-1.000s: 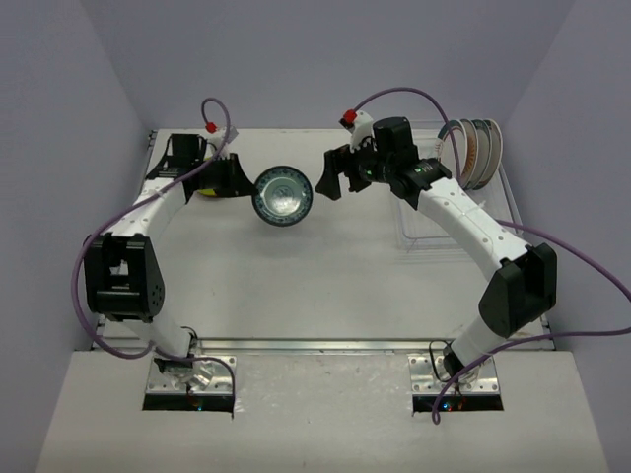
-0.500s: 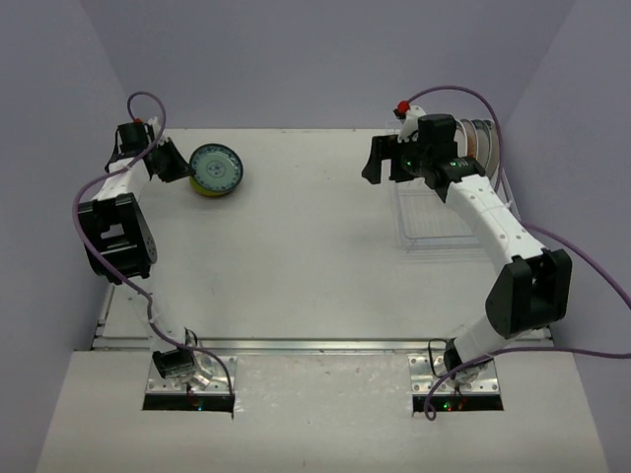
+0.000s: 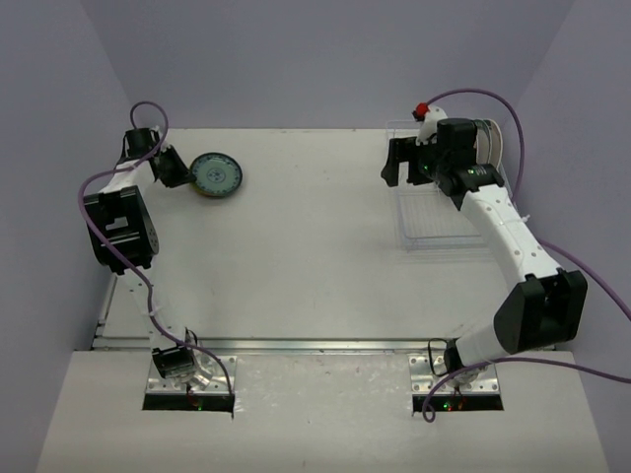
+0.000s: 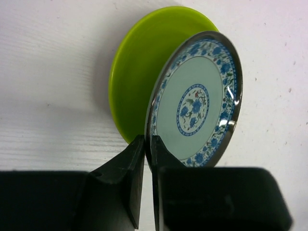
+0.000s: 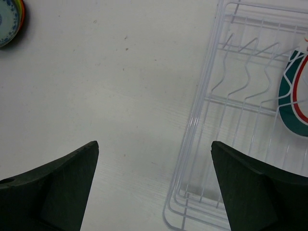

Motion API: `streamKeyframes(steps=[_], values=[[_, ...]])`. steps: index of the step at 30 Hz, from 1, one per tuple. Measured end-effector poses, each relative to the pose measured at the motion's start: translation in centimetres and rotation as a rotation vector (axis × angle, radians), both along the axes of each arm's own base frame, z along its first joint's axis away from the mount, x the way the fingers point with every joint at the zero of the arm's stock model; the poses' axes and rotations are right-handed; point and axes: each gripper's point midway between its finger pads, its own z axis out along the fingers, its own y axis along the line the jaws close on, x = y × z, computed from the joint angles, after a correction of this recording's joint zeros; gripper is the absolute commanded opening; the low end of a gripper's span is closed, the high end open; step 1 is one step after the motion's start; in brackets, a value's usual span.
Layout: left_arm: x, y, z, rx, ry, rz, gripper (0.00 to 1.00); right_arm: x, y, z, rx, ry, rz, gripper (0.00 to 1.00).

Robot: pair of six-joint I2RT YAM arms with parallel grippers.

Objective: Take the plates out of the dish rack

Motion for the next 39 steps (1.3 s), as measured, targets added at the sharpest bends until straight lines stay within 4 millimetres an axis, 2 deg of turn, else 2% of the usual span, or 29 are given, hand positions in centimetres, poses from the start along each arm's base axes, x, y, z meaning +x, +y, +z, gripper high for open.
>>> streamKeyframes(steps=[2,6,11,15,16,19,22,24,26,28,29,31,34,37,39], values=[[0.0,0.3,0.0,0.008,0.002,0.011,0.19,0.2,-0.7,0.2,-0.018,-0.010,-0.019,0.99],[0.1,0.9,0.1,0.021,0.002,0.029,0.46,0.3,-2.2,0.3,-0.043,-0.019,-0.059,0.99],[0.0,1.8,0.2,0.053,0.002,0.054,0.63,0.6,-3.8,0.5,-0.089,-0.034,-0.102,0.99],[-0.9,2.5,1.8,0.118,-0.023,0.081,0.66,0.8,-5.3,0.7,-0.149,-0.051,-0.132,0.99],[-1.4,2.7,2.7,0.144,-0.038,0.086,0.66,0.8,-5.9,0.7,-0.170,-0.055,-0.143,0.99],[-2.9,2.9,6.5,0.251,-0.116,0.096,0.72,1.2,-8.1,0.7,-0.227,-0.056,-0.190,0.88],[-5.0,2.4,12.0,0.413,-0.239,0.102,0.74,2.4,-10.8,1.0,-0.280,-0.062,-0.248,0.75],[-5.8,0.6,16.6,0.530,-0.366,0.081,0.74,3.3,-13.0,1.1,-0.310,-0.060,-0.292,0.66],[-7.0,-2.3,20.2,0.600,-0.481,0.040,0.74,4.6,-15.0,1.2,-0.339,-0.061,-0.335,0.55],[-7.9,-5.3,22.4,0.633,-0.563,-0.017,0.74,6.0,-16.6,0.8,-0.364,-0.059,-0.372,0.49],[-8.3,-6.1,22.9,0.645,-0.588,-0.034,0.74,6.6,-17.3,0.5,-0.376,-0.052,-0.389,0.48],[-8.7,-6.3,22.7,0.670,-0.591,-0.044,0.74,7.9,-18.0,-0.1,-0.394,-0.044,-0.408,0.45],[-9.0,-5.6,20.6,0.699,-0.537,-0.043,0.75,9.7,-18.5,-1.1,-0.415,-0.032,-0.419,0.42],[-9.5,-5.1,18.3,0.709,-0.473,-0.053,0.75,11.9,-18.9,-1.2,-0.433,-0.047,-0.433,0.38],[-9.7,-5.1,17.8,0.710,-0.458,-0.058,0.75,12.9,-19.1,-1.5,-0.442,-0.051,-0.440,0.38]])
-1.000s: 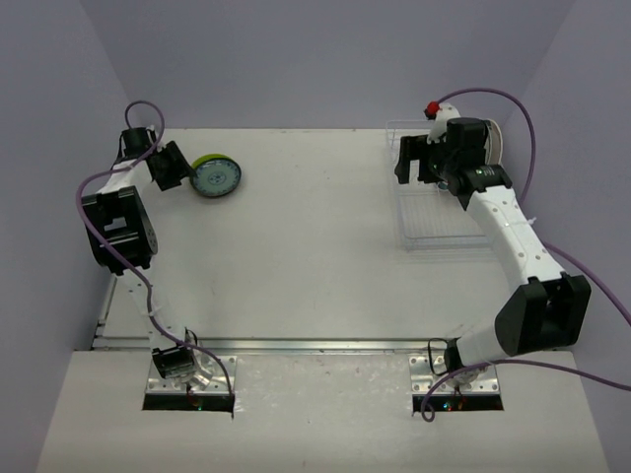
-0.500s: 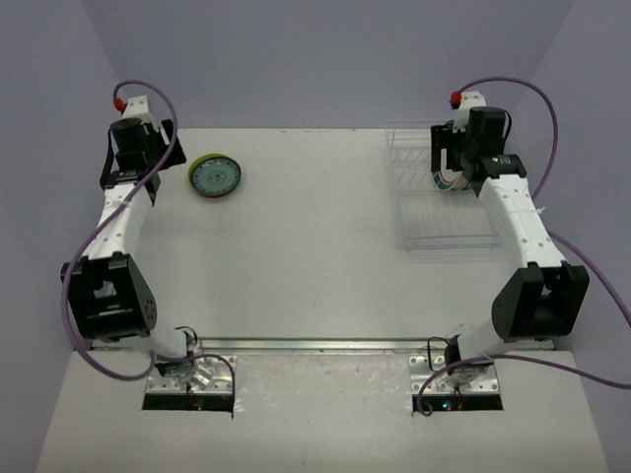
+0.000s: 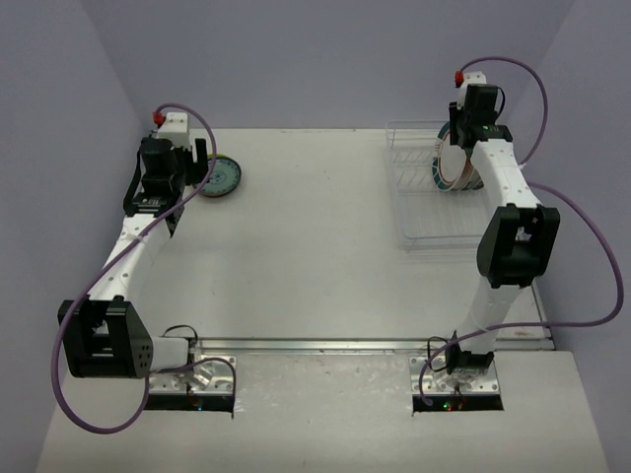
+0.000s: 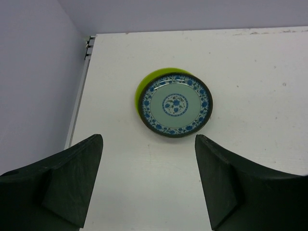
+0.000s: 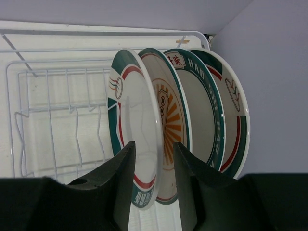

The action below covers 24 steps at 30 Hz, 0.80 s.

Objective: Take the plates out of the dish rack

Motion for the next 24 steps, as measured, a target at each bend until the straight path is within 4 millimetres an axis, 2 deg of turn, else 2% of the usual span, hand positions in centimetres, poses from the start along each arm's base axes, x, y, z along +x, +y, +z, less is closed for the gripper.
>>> streamKeyframes(steps=[8,11,14,17,24], values=[[0.0,0.0,0.0,0.002,0.001,-0.001,0.76,1.7,-0.8,-2.9,-0.037,0.044,-0.020,0.35],[0.0,0.0,0.0,0.002,0.001,-0.002,0.76,1.8,-1.1,-4.4,-0.051,0.076,-0.027,0.26],[0.0,0.0,0.0,0.001,0.001,-0.003,0.80,1.8,-1.4,-5.3,-0.066,0.096,-0.030,0.12],[0.0,0.0,0.0,0.000,0.001,-0.003,0.82,1.8,-1.5,-5.4,-0.073,0.100,-0.033,0.00],[0.3,-0.2,-0.7,-0.009,0.020,-0.007,0.83,1.7,-1.4,-4.4,-0.107,0.097,-0.012,0.00]])
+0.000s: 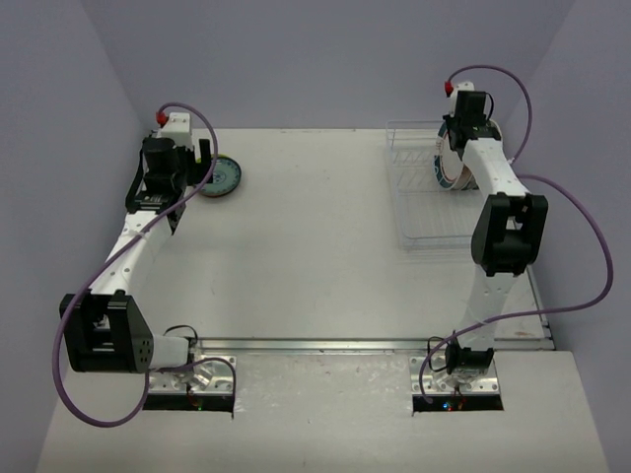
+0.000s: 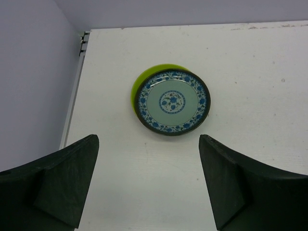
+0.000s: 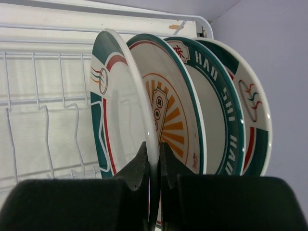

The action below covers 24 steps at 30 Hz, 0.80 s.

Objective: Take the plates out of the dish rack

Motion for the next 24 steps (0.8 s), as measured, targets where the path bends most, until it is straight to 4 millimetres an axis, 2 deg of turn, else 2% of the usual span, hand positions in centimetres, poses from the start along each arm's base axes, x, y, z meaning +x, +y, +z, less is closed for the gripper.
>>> streamKeyframes(steps=[5,11,13,16,19,21,24], values=[[0.5,-0.1,-0.4,-0.006,0.018,-0.001,0.90,-0.3,0.3,3.9,-0.055,-0.056,0.030,0.00],[0.9,-0.2,0.9,-0.018,-0.002,-0.007,0.92,-0.7,0.8,12.5,-0.152,-0.237,0.054,0.00],[1.2,-1.0,1.6,-0.038,-0.015,-0.045,0.91,-1.3,1.4,14.8,-0.146,-0.287,0.068,0.00],[1.4,-3.6,2.4,-0.092,-0.032,-0.188,0.88,-2.5,3.2,17.5,-0.069,-0.344,0.138,0.00],[0.7,-8.3,2.6,-0.179,-0.026,-0.402,0.86,-4.2,7.0,19.0,0.071,-0.365,0.274,0.00],[-0.3,-11.9,2.7,-0.233,-0.011,-0.549,0.85,-5.9,10.4,19.4,0.190,-0.375,0.391,0.00],[-2.4,-17.4,2.9,-0.299,0.015,-0.747,0.84,-9.3,16.9,18.1,0.368,-0.319,0.584,0.00]])
